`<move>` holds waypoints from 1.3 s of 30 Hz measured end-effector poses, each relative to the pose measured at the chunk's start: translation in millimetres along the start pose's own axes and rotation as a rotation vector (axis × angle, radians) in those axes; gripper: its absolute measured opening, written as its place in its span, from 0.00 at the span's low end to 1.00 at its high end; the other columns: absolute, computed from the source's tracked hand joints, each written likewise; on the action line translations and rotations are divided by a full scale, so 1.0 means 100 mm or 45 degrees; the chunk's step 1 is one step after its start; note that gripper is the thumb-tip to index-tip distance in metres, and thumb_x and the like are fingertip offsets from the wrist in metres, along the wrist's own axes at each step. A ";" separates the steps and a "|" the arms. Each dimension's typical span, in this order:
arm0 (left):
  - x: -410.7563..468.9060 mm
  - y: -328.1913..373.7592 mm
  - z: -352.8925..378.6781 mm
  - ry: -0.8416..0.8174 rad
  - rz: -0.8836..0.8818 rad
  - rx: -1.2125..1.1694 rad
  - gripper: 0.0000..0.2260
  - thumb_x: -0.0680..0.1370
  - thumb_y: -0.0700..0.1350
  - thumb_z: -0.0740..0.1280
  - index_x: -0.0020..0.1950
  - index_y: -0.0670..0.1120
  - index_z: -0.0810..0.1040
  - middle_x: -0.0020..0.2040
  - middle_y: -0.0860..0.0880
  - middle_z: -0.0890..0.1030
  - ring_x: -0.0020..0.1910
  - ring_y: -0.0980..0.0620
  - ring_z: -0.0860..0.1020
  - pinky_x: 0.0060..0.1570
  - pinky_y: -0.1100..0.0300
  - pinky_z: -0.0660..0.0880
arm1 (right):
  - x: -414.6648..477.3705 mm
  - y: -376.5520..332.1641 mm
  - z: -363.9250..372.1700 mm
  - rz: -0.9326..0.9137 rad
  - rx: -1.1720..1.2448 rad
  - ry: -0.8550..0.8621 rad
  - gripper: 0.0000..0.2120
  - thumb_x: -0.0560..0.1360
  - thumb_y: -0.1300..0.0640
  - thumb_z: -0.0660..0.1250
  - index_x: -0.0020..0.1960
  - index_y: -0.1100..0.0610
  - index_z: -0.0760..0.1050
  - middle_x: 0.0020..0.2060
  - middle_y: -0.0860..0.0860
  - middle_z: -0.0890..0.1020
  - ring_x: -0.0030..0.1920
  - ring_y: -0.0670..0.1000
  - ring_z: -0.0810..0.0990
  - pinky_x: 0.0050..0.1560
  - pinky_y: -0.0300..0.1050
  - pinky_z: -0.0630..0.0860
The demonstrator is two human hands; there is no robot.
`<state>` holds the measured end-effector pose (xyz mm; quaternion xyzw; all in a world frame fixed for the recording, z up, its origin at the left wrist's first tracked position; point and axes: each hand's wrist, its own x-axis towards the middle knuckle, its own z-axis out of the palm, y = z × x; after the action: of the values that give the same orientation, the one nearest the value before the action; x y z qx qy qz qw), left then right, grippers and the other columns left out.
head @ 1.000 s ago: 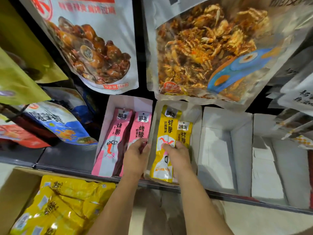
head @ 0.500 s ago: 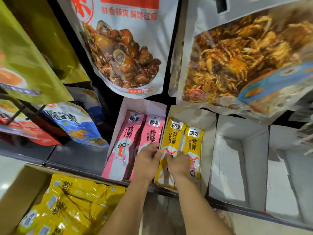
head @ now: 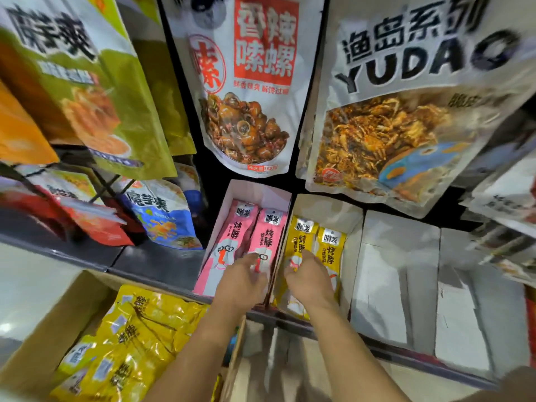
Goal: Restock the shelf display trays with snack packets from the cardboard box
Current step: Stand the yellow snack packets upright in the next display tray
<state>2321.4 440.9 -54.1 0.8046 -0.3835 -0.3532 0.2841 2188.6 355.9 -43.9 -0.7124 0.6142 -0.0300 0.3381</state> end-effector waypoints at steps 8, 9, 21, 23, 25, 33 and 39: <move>-0.60 -0.32 -0.56 0.286 -0.012 0.635 0.25 0.76 0.57 0.64 0.71 0.49 0.72 0.67 0.47 0.76 0.62 0.39 0.74 0.62 0.50 0.71 | -0.62 -0.53 0.19 -0.503 -0.431 0.015 0.27 0.79 0.46 0.60 0.75 0.57 0.64 0.69 0.56 0.72 0.68 0.60 0.69 0.68 0.54 0.69; -0.67 -0.40 -0.63 0.302 -0.030 0.643 0.25 0.76 0.58 0.64 0.70 0.49 0.72 0.67 0.47 0.75 0.63 0.40 0.74 0.62 0.51 0.71 | -0.70 -0.60 0.26 -0.565 -0.461 -0.003 0.27 0.79 0.46 0.60 0.75 0.57 0.63 0.70 0.56 0.71 0.69 0.60 0.69 0.69 0.54 0.68; -1.39 -1.45 -1.23 0.312 -0.448 0.520 0.28 0.76 0.57 0.65 0.73 0.46 0.69 0.70 0.45 0.73 0.68 0.41 0.71 0.66 0.49 0.70 | -1.36 -1.15 1.01 -0.823 -0.665 -0.276 0.28 0.80 0.47 0.61 0.76 0.57 0.61 0.70 0.57 0.70 0.70 0.60 0.68 0.69 0.57 0.68; -1.46 -1.62 -1.27 0.279 -0.535 0.485 0.29 0.76 0.58 0.65 0.74 0.47 0.69 0.70 0.44 0.73 0.68 0.41 0.71 0.66 0.48 0.70 | -1.40 -1.16 1.14 -0.833 -0.700 -0.296 0.28 0.79 0.46 0.62 0.75 0.57 0.62 0.69 0.57 0.71 0.69 0.60 0.69 0.68 0.56 0.68; -1.50 -1.77 -1.30 0.268 -0.602 0.472 0.26 0.75 0.58 0.64 0.69 0.46 0.71 0.67 0.43 0.74 0.66 0.40 0.73 0.63 0.47 0.73 | -1.44 -1.17 1.28 -0.824 -0.722 -0.336 0.28 0.79 0.46 0.62 0.75 0.56 0.62 0.70 0.57 0.71 0.70 0.60 0.68 0.69 0.56 0.68; -1.54 -2.08 -1.28 0.216 -0.718 0.316 0.21 0.74 0.58 0.64 0.60 0.45 0.74 0.63 0.42 0.76 0.64 0.39 0.72 0.61 0.47 0.73 | -1.57 -1.12 1.81 -0.816 -0.823 -0.524 0.33 0.81 0.44 0.62 0.79 0.56 0.55 0.73 0.56 0.68 0.74 0.59 0.65 0.71 0.54 0.66; -1.54 -2.21 -1.33 0.276 -0.742 0.233 0.23 0.76 0.54 0.64 0.68 0.45 0.72 0.67 0.43 0.75 0.68 0.41 0.70 0.66 0.50 0.70 | -1.58 -1.05 2.10 -0.862 -0.912 -0.407 0.36 0.79 0.38 0.63 0.77 0.57 0.57 0.70 0.56 0.67 0.69 0.58 0.66 0.66 0.52 0.70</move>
<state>2447.8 712.5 -82.8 0.9357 -0.1347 -0.2961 0.1367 2336.1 592.4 -92.5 -0.9380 0.2617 0.1839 0.1339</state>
